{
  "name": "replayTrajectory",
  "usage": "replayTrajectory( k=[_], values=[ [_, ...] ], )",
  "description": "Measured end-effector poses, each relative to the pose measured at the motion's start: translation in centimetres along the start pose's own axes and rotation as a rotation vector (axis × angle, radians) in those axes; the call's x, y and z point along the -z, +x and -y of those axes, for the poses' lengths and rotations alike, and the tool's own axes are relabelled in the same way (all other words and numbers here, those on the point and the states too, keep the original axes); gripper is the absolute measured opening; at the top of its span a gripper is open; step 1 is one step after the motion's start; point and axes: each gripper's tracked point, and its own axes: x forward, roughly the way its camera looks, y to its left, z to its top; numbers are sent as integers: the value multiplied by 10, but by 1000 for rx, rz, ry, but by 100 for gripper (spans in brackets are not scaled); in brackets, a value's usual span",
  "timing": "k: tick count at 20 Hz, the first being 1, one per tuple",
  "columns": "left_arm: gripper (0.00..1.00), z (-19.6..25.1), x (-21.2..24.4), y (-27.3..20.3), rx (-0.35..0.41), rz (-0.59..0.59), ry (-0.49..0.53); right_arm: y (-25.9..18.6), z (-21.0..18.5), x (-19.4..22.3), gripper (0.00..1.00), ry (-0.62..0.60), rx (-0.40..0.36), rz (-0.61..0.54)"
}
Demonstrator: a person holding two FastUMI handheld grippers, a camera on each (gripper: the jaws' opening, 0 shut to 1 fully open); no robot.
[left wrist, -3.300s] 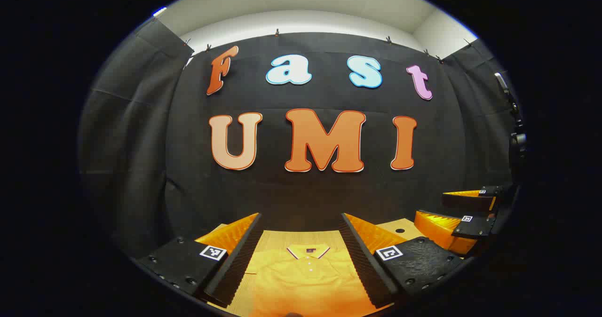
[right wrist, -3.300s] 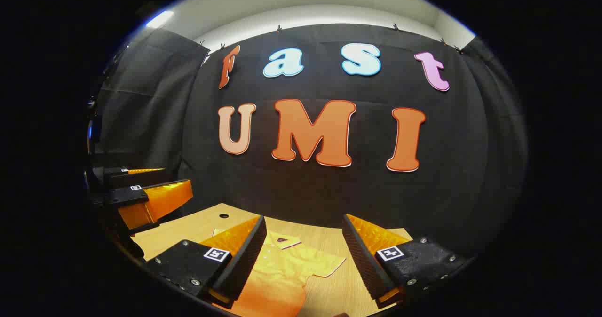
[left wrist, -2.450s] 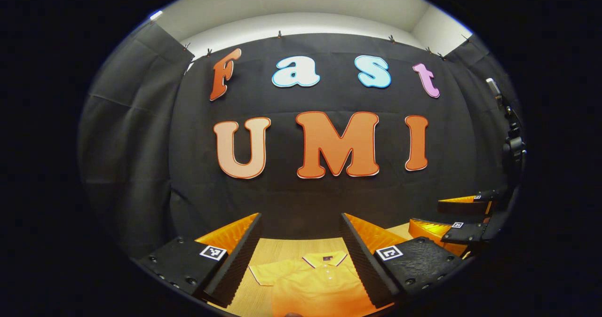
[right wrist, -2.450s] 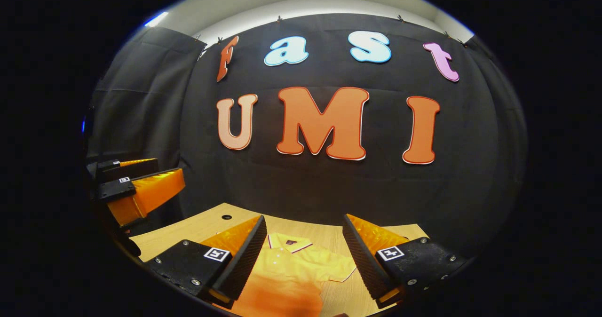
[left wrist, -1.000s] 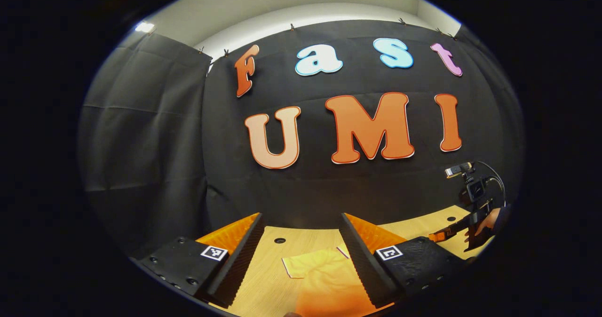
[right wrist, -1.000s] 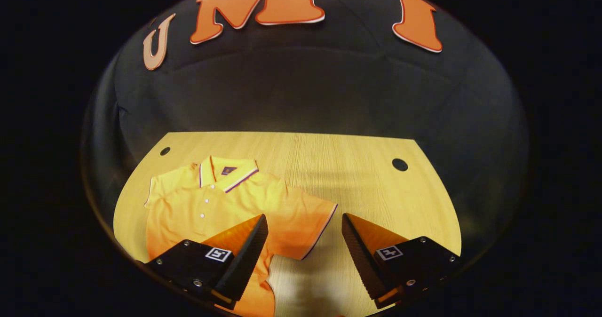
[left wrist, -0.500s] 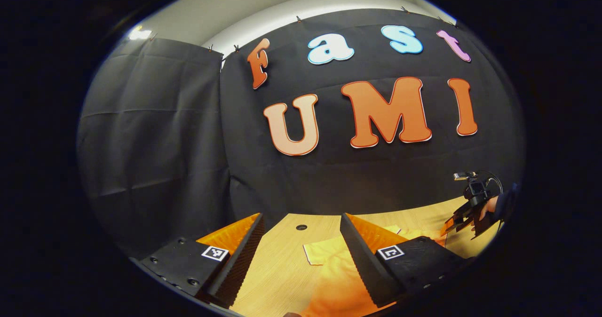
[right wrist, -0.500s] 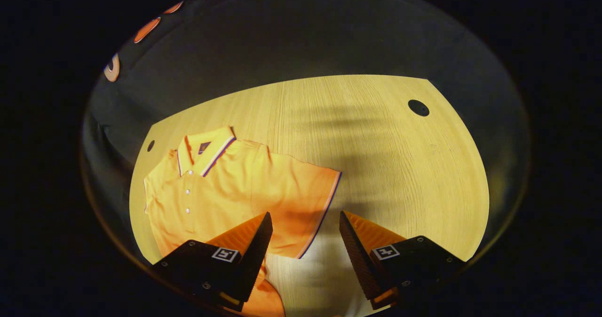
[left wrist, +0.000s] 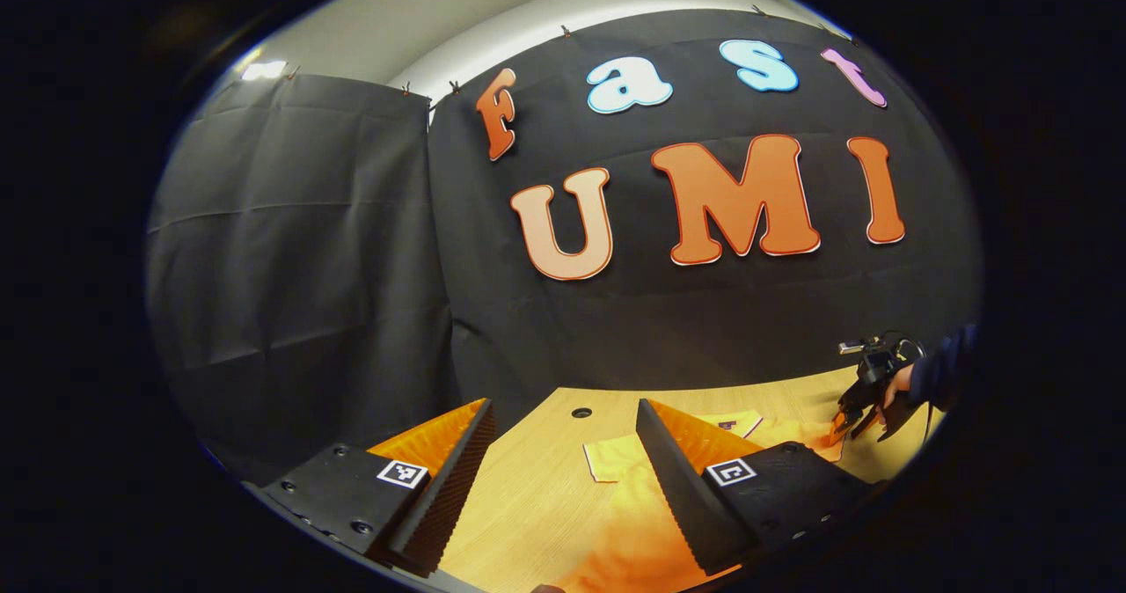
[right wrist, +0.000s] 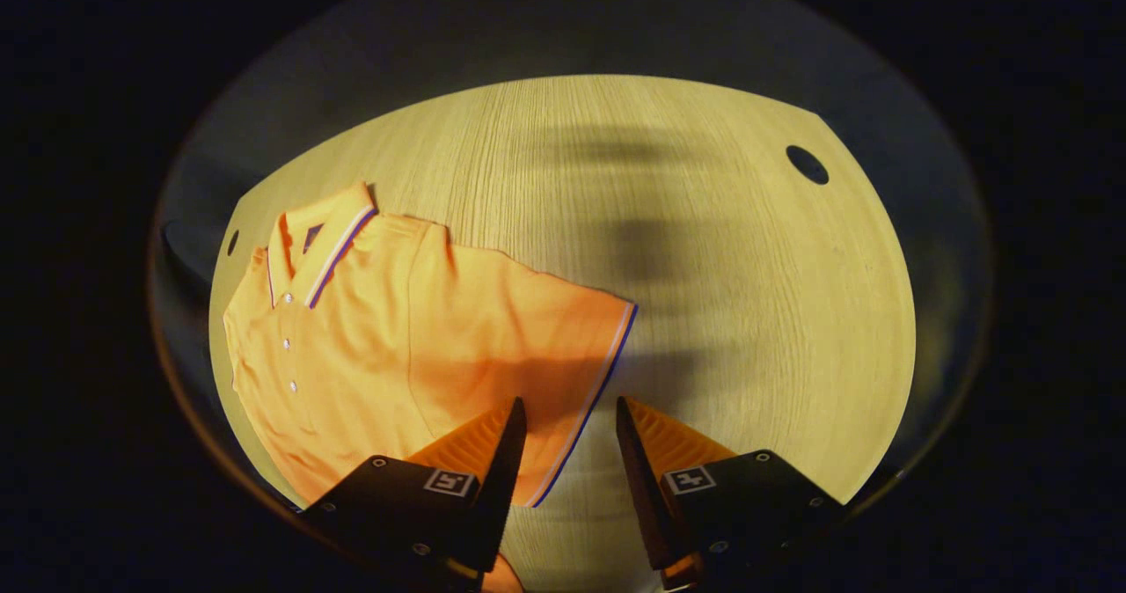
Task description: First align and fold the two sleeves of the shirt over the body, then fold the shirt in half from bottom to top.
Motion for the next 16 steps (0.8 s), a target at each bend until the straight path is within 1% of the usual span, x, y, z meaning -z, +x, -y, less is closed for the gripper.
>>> replayTrajectory(
  k=[1,2,3,4,5,6,7,9,14,16],
  values=[
    [100,-1,-1,-1,-7,0,-2,-3,-2,3,58,-7,7,-24],
    [100,-1,0,-2,-13,0,-6,-5,-3,-1,47,-5,0,-17],
    [99,0,1,-2,-17,-1,-11,-3,-8,-2,30,0,-20,-19],
    [99,0,1,-2,-19,-3,-17,-4,-11,-4,19,2,-55,-12],
    [99,0,1,-2,-21,-3,-20,-6,-21,-5,14,33,-119,-24],
    [99,0,1,-3,-25,-2,-23,-11,-26,-7,8,63,-155,-24],
    [99,0,1,-3,-26,-4,-24,-12,-29,-13,5,78,-179,-2],
    [99,1,3,-6,-25,-12,-30,-27,-43,-23,5,80,-237,35],
    [99,5,12,-8,-21,-25,-34,-56,-82,-32,5,53,-362,48],
    [99,6,14,-9,-18,-29,-30,-61,-93,-37,5,13,-369,78]
  ],
)
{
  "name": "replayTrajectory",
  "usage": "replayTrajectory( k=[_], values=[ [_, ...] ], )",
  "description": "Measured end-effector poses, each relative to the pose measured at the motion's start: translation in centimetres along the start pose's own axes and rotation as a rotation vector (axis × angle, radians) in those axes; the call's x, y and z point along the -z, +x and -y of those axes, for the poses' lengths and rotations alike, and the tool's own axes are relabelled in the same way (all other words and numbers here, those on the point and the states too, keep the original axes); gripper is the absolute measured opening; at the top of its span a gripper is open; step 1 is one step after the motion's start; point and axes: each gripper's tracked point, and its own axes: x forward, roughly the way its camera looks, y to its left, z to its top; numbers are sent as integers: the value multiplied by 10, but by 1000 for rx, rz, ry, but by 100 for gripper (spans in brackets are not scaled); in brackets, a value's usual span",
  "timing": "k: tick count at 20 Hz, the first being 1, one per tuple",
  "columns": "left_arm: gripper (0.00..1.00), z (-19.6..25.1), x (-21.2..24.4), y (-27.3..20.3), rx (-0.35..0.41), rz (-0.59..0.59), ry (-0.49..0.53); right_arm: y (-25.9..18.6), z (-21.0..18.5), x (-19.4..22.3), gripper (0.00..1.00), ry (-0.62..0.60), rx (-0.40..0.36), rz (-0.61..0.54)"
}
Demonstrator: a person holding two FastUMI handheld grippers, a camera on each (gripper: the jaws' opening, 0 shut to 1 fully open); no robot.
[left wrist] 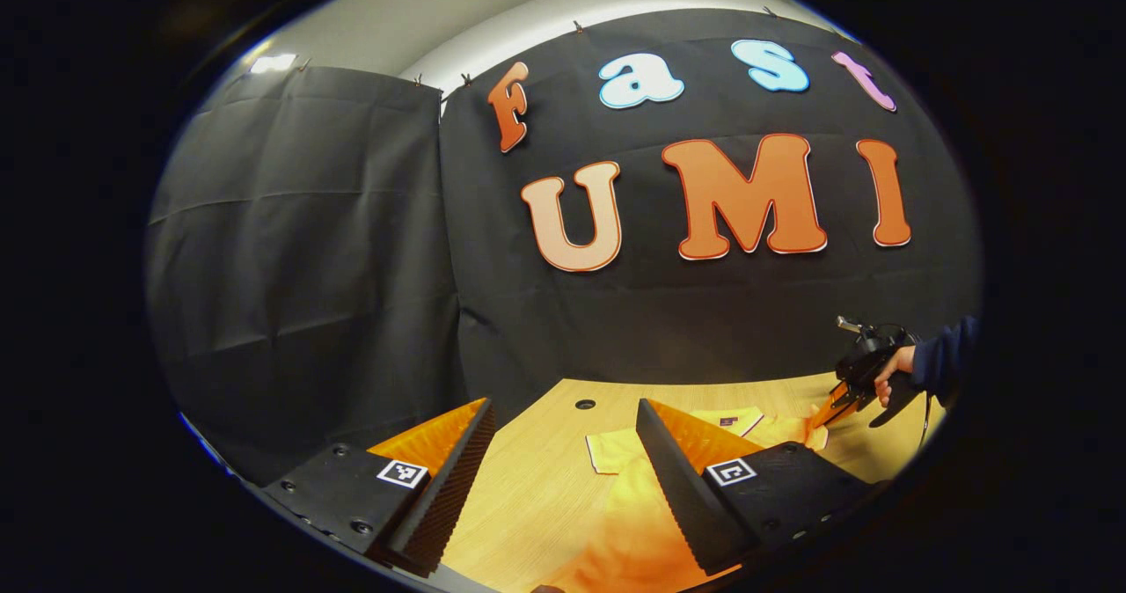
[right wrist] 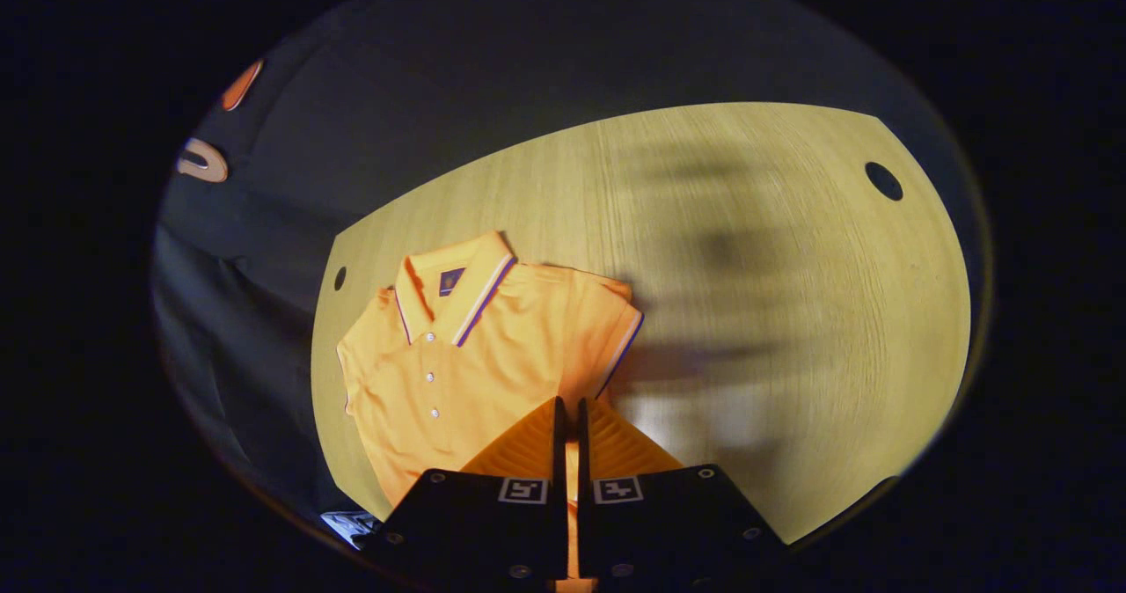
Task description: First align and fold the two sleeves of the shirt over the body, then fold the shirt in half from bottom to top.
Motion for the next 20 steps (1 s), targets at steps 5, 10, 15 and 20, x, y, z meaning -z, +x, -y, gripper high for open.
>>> replayTrajectory(
  k=[5,10,15,20],
  values=[
    [99,2,7,1,13,-13,-18,1,-40,0,8,-20,-75,3],
    [99,-7,38,54,67,-109,-74,-6,-43,-2,24,-45,-39,51],
    [99,-4,84,123,179,-256,-108,-37,-46,-1,70,-21,-3,159],
    [100,3,128,195,266,-460,-206,-67,-57,11,90,-21,22,273]
  ],
)
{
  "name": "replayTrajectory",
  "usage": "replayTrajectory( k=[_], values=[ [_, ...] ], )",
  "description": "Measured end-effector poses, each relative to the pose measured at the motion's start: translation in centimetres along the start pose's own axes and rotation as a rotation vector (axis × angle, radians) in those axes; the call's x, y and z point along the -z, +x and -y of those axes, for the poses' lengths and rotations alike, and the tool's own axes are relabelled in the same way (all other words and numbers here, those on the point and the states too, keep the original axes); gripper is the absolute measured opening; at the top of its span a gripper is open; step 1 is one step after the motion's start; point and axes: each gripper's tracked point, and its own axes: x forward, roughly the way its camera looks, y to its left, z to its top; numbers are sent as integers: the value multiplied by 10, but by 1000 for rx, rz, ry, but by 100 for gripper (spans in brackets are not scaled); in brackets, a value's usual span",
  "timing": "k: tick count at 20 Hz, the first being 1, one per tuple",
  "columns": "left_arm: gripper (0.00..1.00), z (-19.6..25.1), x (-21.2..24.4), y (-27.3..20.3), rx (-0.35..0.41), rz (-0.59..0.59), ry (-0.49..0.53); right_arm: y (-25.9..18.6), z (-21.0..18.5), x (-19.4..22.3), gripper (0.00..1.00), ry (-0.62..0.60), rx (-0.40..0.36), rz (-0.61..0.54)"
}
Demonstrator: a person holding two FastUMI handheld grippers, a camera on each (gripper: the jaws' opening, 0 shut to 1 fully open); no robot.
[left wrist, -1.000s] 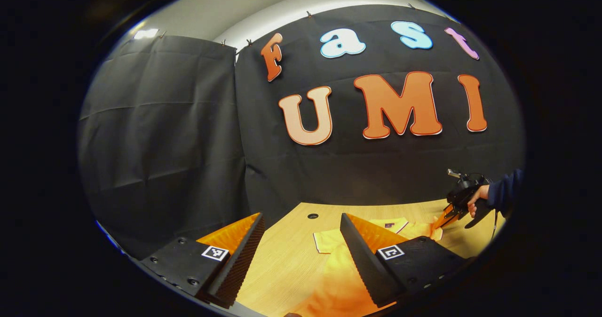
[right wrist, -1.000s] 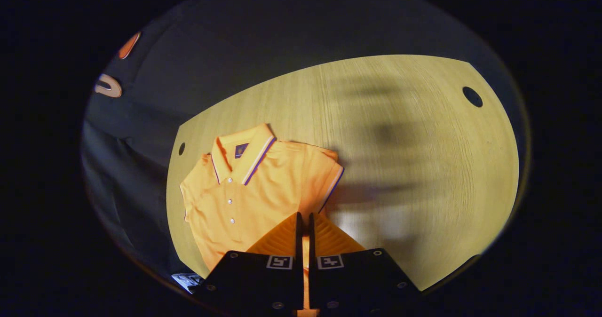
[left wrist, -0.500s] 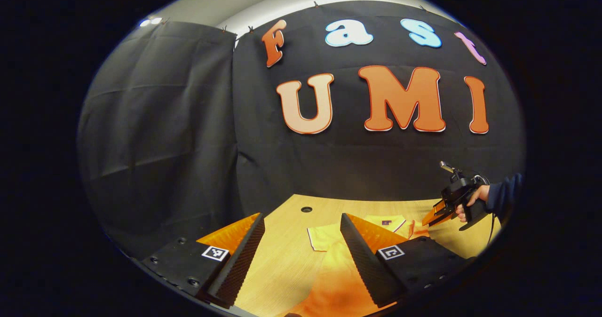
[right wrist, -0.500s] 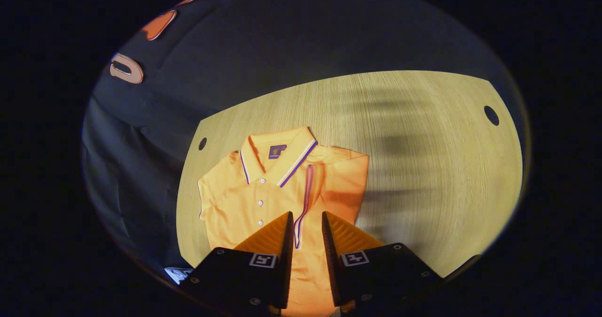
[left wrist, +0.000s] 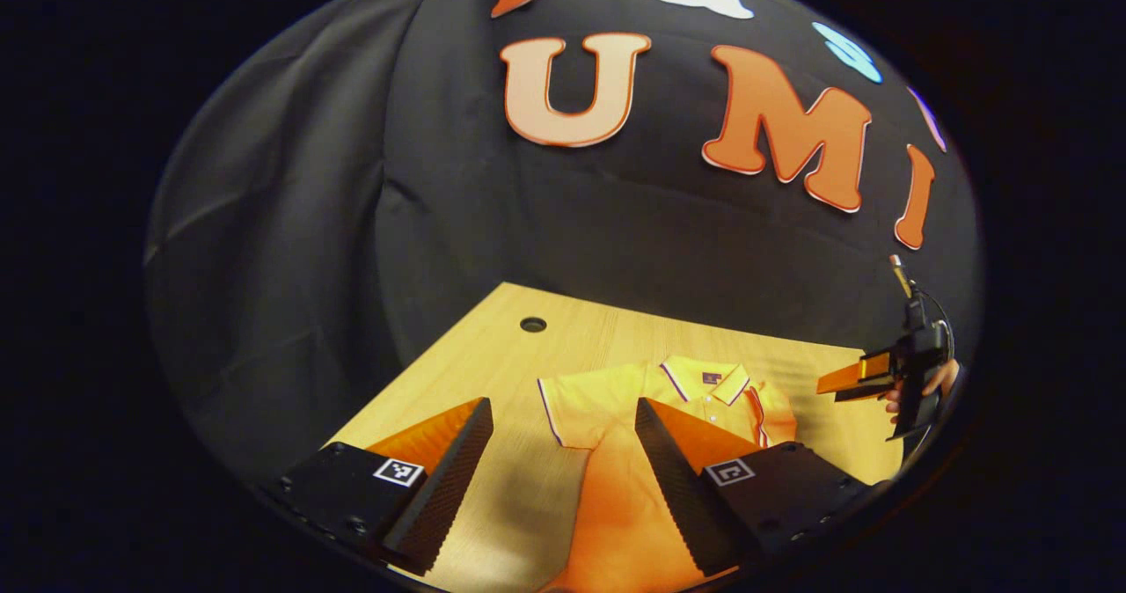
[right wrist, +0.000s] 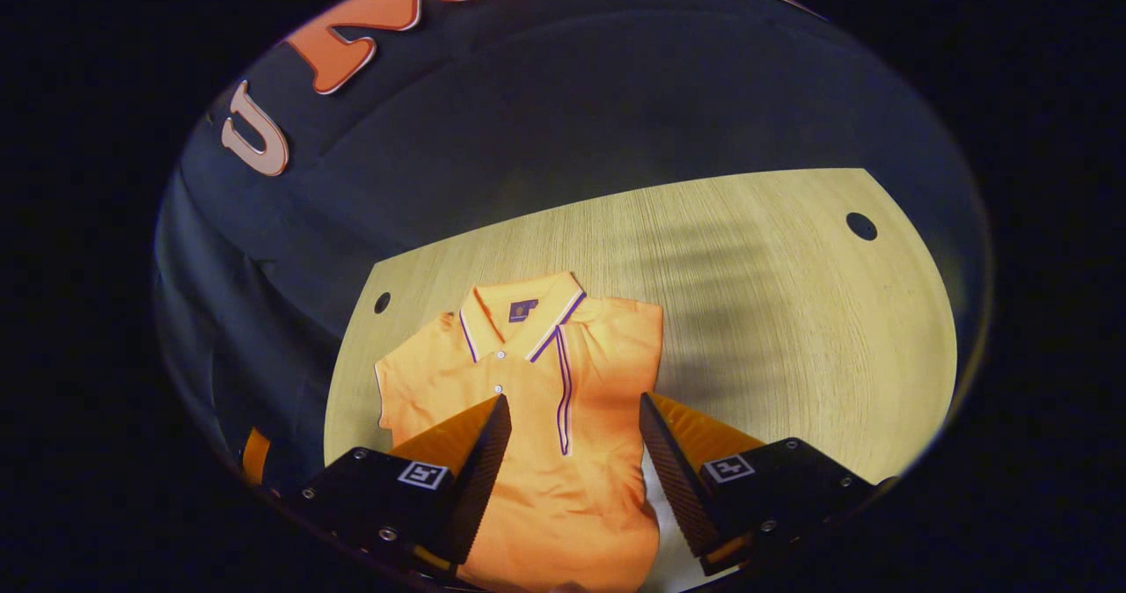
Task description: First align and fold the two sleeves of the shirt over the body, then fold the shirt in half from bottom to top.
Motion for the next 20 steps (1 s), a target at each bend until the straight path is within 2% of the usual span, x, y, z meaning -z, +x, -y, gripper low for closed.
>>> replayTrajectory(
  k=[2,5,7,13,17,20],
  values=[
    [97,-5,12,25,13,-131,-20,-15,0,5,92,-22,31,40],
    [99,-3,32,64,31,-335,-47,-36,-2,9,93,-50,75,114],
    [98,-4,45,87,22,-449,-43,-46,-3,13,92,-66,106,164],
    [94,11,67,148,54,-610,-35,-76,-2,30,92,-46,208,266],
    [96,8,90,183,10,-707,-16,-101,-4,43,92,-25,238,315],
    [85,1,99,205,-23,-744,23,-118,-5,49,92,-33,257,355]
  ],
)
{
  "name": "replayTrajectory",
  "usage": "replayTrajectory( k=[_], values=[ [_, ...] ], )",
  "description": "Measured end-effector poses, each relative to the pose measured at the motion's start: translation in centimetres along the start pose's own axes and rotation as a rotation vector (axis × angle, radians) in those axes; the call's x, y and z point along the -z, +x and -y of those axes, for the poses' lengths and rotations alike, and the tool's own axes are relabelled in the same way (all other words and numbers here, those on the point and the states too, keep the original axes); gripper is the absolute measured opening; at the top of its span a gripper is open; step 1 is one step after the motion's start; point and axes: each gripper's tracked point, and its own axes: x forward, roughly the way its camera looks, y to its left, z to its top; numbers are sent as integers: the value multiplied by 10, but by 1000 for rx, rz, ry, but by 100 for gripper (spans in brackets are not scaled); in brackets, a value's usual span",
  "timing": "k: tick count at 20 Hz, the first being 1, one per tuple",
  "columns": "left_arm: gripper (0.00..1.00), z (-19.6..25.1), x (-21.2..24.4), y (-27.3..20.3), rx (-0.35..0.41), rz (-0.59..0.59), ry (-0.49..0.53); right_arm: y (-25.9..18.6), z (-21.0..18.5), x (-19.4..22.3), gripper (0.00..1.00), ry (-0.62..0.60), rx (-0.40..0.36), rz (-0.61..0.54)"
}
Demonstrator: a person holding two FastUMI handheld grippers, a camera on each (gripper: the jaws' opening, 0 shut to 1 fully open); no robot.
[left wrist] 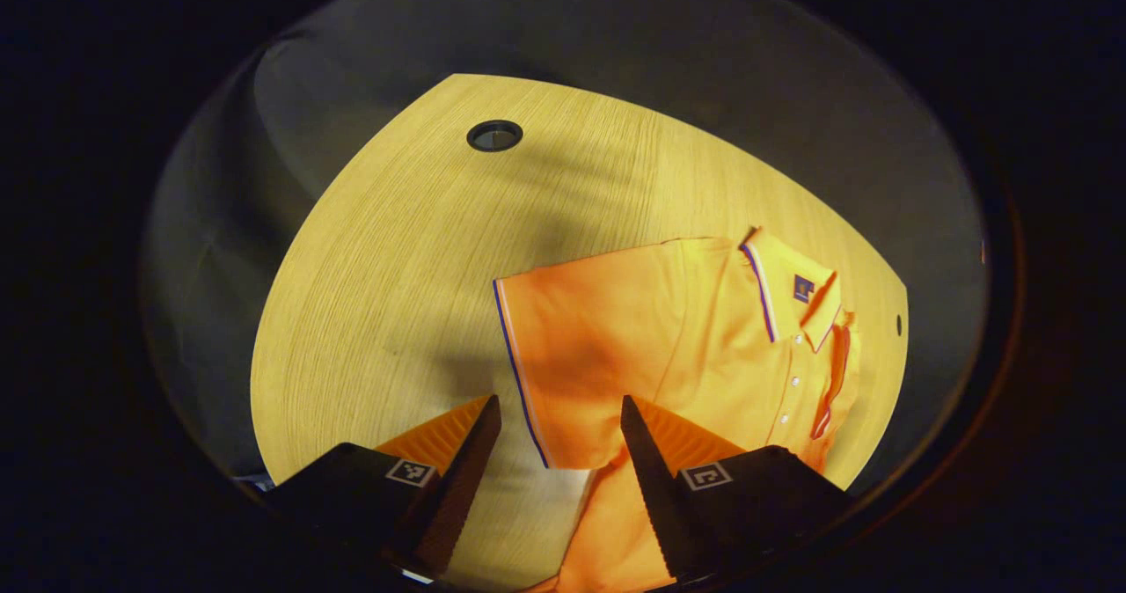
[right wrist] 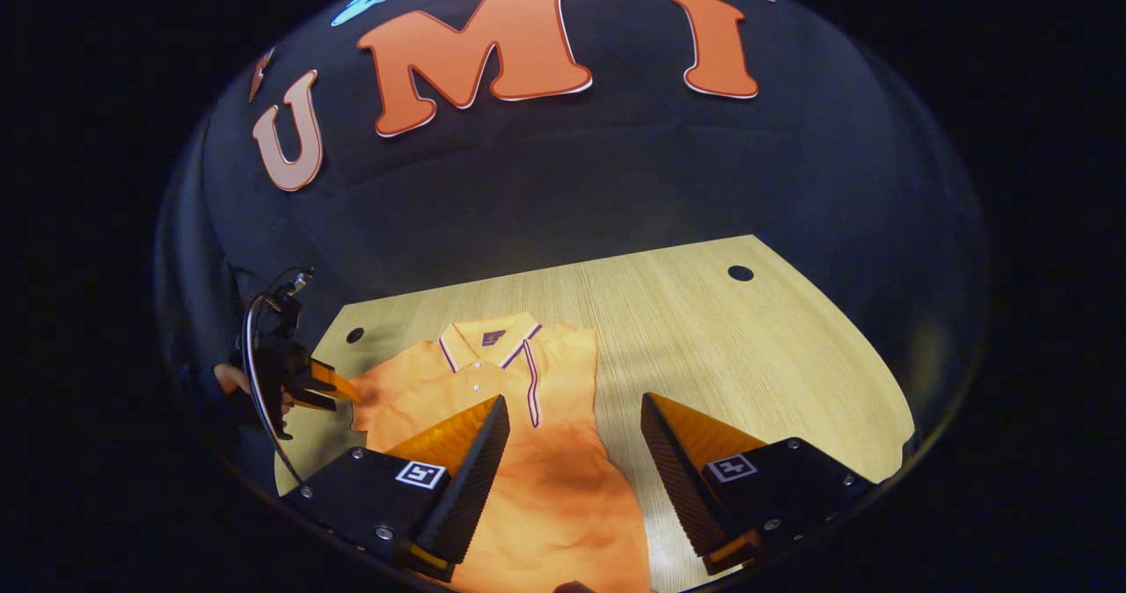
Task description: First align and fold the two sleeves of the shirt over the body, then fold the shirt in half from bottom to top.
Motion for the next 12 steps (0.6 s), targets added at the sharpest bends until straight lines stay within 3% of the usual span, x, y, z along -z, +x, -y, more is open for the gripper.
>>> replayTrajectory(
  k=[4,7,9,11,12],
  values=[
    [85,0,5,24,-45,-73,3,-22,6,-1,92,-18,28,46],
    [60,-6,5,27,-90,-84,31,-35,10,4,92,-11,42,56],
    [61,2,2,26,-81,-79,44,-38,13,7,92,-1,46,55],
    [26,7,-1,28,-64,-55,44,-44,22,15,92,-2,52,49],
    [14,10,-3,28,-49,-40,47,-45,27,16,92,-3,56,48]
  ],
)
